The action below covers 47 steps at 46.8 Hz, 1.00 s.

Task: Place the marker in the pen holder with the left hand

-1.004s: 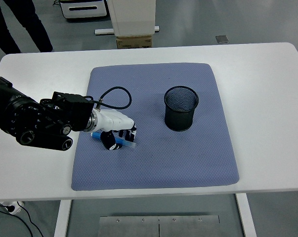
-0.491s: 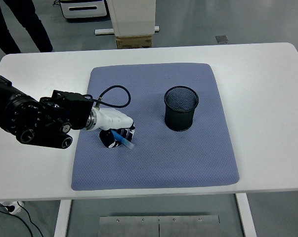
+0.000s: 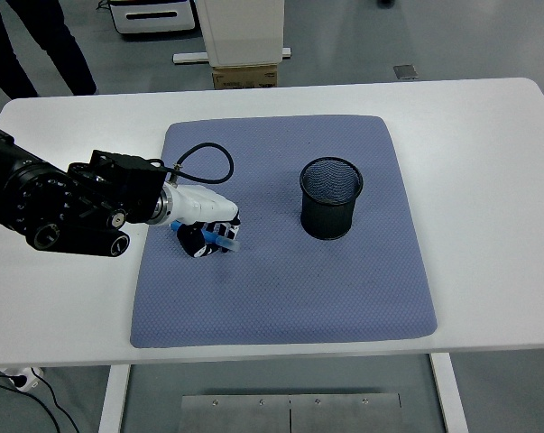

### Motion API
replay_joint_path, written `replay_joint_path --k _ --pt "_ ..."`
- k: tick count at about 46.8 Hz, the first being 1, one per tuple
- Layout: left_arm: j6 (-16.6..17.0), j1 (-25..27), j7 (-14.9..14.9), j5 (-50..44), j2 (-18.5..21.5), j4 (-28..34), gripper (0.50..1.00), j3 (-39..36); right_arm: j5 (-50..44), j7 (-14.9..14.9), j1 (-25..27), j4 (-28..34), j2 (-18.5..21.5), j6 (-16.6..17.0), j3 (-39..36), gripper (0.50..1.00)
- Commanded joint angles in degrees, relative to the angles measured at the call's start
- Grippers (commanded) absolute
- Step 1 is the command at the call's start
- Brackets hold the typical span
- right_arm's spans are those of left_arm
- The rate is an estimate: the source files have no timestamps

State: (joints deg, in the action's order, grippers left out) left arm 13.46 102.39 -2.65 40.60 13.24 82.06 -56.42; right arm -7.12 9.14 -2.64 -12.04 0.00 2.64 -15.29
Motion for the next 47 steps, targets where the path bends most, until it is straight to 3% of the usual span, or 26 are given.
replay_joint_path --k 1,8,9,13,47 --pt "-0.53 0.00 -0.17 0.01 0.03 -0.41 0.500 0.09 0.00 0.00 0.00 0.00 0.00 0.00 0.00 1.000" --pt "-0.54 -0.08 -0.43 0.01 -0.06 -0.49 0.500 0.26 0.00 0.00 0.00 0.00 0.00 0.00 0.00 1.000" --pt "-0.54 -0.17 -0.43 0.01 -0.15 -0.49 0.528 0.35 0.00 0.00 0.00 0.00 0.00 0.00 0.00 1.000" --pt "-0.54 -0.26 -0.52 0.01 -0.24 -0.49 0.549 0.35 0.00 0.00 0.00 0.00 0.00 0.00 0.00 1.000" --pt "-0.54 -0.70 -0.61 0.01 -0.68 -0.41 0.572 0.35 0.00 0.00 0.00 0.00 0.00 0.00 0.00 1.000"
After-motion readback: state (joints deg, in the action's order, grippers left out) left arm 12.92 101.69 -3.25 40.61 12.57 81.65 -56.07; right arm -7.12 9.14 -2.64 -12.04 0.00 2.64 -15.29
